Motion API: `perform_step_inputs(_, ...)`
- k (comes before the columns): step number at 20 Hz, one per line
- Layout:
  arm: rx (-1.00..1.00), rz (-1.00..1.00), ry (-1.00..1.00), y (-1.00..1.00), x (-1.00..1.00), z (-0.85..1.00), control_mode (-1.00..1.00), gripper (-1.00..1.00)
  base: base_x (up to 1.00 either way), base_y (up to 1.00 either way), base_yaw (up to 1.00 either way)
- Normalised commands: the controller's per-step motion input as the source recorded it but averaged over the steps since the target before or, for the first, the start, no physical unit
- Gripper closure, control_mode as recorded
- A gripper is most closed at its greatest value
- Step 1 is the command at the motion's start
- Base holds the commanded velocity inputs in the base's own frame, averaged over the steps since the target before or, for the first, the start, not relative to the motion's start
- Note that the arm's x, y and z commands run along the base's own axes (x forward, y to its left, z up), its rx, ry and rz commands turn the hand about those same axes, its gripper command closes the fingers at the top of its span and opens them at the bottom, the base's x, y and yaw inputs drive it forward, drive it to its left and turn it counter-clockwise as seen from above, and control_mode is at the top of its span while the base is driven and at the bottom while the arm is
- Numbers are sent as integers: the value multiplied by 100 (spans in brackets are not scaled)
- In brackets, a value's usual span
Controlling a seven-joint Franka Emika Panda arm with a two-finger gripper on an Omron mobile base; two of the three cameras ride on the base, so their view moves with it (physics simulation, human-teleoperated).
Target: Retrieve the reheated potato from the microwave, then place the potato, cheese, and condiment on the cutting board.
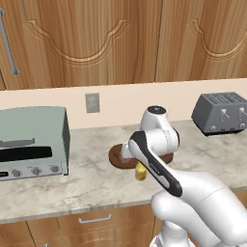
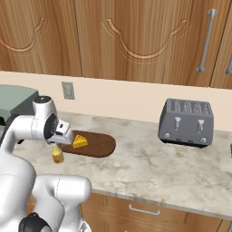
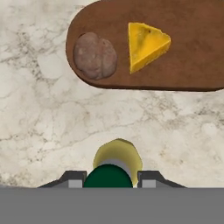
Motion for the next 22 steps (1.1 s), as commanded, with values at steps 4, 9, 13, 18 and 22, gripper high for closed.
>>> perform_step_inputs(4, -6, 0, 0, -42, 1, 26, -100, 100, 0, 0, 0)
perform_step_inputs(9, -7, 0, 2, -45, 8, 22, -100, 100, 0, 0, 0)
perform_step_inputs(13, -7, 0, 0, -44, 16, 12, -100, 100, 0, 0, 0)
perform_step_inputs(18, -2, 1, 0, -39, 28, 1, -100, 100, 0, 0, 0)
perform_step_inputs(22, 0, 2, -2, -35, 30, 0, -100, 100, 0, 0, 0)
